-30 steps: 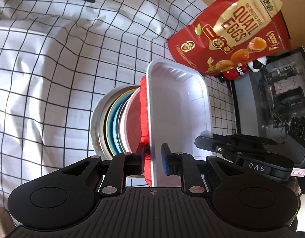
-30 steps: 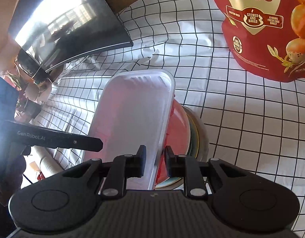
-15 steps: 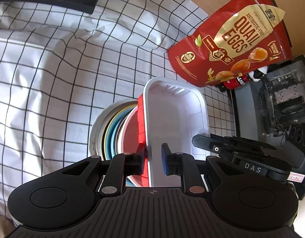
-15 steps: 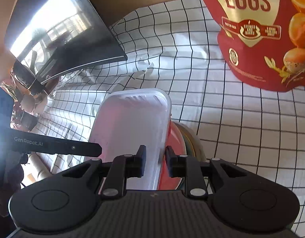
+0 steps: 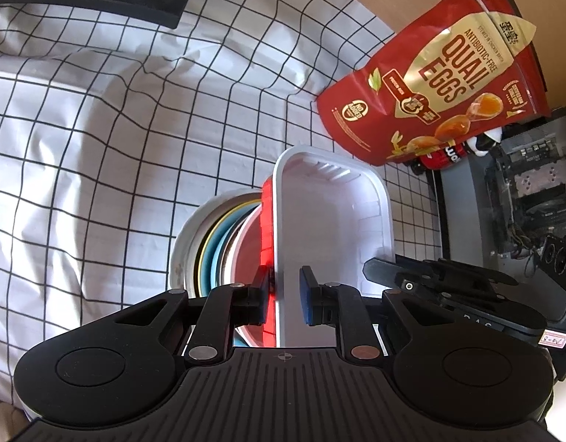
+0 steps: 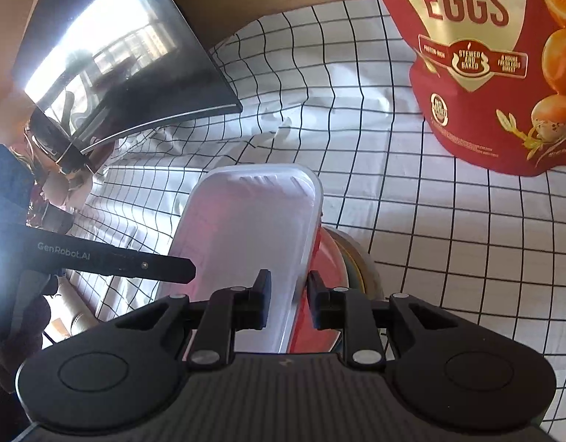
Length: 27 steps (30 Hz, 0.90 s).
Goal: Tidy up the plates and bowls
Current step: 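Lower the tray onto the white bowl and open both tools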
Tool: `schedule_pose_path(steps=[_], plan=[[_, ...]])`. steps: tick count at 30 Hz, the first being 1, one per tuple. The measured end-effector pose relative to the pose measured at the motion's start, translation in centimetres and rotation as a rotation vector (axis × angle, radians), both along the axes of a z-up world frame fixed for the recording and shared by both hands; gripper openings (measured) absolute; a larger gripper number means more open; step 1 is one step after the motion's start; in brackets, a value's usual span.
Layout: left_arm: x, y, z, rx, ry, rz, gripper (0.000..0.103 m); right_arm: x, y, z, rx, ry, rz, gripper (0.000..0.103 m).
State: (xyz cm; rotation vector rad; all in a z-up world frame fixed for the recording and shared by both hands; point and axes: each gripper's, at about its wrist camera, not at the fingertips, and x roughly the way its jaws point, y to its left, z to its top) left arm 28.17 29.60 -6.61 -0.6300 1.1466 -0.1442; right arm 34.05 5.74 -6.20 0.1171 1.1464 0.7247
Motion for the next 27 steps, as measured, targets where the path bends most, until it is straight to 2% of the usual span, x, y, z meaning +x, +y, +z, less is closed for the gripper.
schedule_pose_path(steps=[4,7,14,16,20,24,25,26,27], plan=[[-0.6,-0.1,0.3,0.019,-0.019,0.014,0.020,-0.2,-0.6,0.8,0.005,-0.056,0.004,0.022],[-1.4,-0.1,0.6,0.007,-0.037,0.049,0.020,0.0,-1.4,1.0,0.023,-0.066,0.023,0.022],[-4.3,0.1,2.3,0.025,-0.110,0.212,0.020,0.1,-3.4,1.5,0.062,-0.097,0.046,0.022],[-5.4,0.1,2.9,0.051,-0.150,0.253,0.020,-0.2,-3.8,1.9,0.070,-0.109,0.031,0.022],[-8.5,-0.6,4.2,0.120,-0.289,0.268,0.020,-2.9,-5.1,3.4,0.039,-0.189,-0.086,0.022],[-12.6,-1.9,5.6,0.225,-0.493,0.246,0.020,-8.2,-6.7,5.6,0.048,-0.277,-0.204,0.023],[-13.8,-2.4,6.0,0.241,-0.542,0.240,0.020,-9.6,-7.0,6.1,0.051,-0.292,-0.239,0.028],[-15.4,-2.8,6.1,0.236,-0.580,0.229,0.020,-11.3,-7.2,6.4,0.059,-0.305,-0.271,0.036],[-16.6,-3.1,6.2,0.218,-0.600,0.207,0.020,-13.0,-7.3,6.6,0.070,-0.314,-0.299,0.040]])
